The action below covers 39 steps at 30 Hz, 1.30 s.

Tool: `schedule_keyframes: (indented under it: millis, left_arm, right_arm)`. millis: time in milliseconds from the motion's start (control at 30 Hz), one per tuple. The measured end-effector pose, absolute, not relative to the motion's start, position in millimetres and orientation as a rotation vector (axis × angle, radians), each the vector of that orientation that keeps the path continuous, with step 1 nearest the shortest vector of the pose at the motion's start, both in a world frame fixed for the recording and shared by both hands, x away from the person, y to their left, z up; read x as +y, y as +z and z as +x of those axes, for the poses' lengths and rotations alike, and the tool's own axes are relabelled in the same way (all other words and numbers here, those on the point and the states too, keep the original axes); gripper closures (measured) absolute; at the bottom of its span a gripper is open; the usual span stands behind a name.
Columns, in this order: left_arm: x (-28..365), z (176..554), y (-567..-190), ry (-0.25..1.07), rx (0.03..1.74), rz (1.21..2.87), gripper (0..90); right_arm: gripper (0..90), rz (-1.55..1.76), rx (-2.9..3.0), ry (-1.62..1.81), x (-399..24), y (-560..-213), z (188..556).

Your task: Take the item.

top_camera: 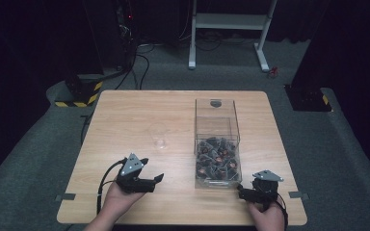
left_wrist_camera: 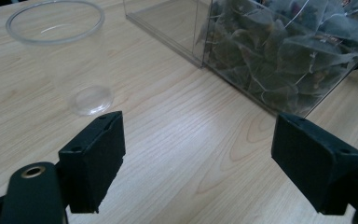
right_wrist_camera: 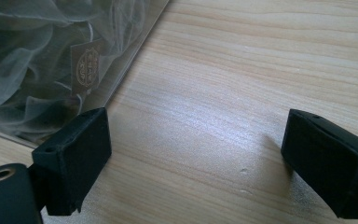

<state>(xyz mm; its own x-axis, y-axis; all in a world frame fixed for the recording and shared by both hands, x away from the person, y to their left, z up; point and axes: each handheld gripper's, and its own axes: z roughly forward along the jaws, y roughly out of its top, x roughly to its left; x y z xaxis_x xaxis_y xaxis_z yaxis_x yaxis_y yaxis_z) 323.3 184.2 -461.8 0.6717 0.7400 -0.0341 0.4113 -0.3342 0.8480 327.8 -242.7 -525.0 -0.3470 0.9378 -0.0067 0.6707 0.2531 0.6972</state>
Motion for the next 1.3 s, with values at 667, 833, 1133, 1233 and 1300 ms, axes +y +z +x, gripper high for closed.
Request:
schedule_keyframes:
  millis: [667, 833, 1133, 1233, 1300]
  left_arm:
    - [163, 334, -448, 0.413, 0.842, 1.92, 19.3]
    - [157, 335, -442, 0.401, 0.828, 1.921, 19.5]
    - [148, 340, -433, 0.392, 0.804, 1.923, 19.5]
    - [142, 342, -432, 0.386, 0.793, 1.926, 19.5]
    - [140, 343, -432, 0.382, 0.79, 1.925, 19.5]
  right_arm:
    - [8.0, 1.453, 2.112, 0.852, -243, -525, 328]
    - [8.0, 1.451, 2.12, 0.855, -243, -525, 326]
    - [7.9, 1.449, 2.121, 0.856, -243, -525, 327]
    - [8.0, 1.45, 2.122, 0.856, -243, -525, 327]
    - [8.0, 1.45, 2.122, 0.856, -243, -525, 327]
